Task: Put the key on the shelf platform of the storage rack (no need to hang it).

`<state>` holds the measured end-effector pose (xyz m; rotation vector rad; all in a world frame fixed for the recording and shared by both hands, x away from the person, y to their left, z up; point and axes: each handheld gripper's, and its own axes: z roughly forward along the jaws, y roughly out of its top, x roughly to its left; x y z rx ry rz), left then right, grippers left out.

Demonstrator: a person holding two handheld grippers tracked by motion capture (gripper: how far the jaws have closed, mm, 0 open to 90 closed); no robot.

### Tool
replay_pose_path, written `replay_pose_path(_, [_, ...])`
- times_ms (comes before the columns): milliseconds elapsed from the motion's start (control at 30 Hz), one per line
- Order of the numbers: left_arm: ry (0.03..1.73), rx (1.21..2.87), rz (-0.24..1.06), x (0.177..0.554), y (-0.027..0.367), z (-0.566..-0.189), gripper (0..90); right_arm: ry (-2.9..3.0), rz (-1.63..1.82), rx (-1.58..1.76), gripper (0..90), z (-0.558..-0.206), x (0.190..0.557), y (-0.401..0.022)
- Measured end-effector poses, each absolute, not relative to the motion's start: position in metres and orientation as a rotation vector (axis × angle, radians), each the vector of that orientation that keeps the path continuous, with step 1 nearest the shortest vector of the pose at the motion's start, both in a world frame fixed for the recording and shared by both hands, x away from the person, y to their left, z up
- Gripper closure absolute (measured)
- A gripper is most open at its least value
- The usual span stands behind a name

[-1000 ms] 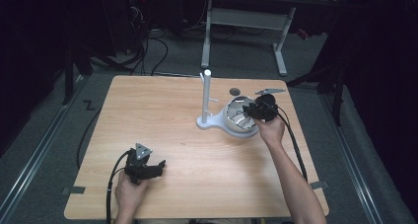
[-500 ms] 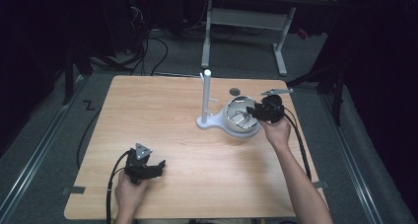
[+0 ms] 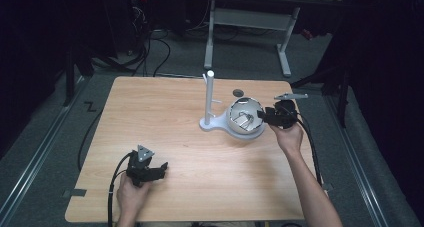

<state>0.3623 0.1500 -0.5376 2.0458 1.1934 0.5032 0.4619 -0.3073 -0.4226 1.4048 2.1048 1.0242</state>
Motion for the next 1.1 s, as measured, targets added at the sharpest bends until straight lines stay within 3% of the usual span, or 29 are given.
replay_pose_path(1100, [1.194,2.046,0.504,0.362,0.15,-0.538,20.3,2.028,1.061,1.354,57.8,-0.421,0.393,-0.333])
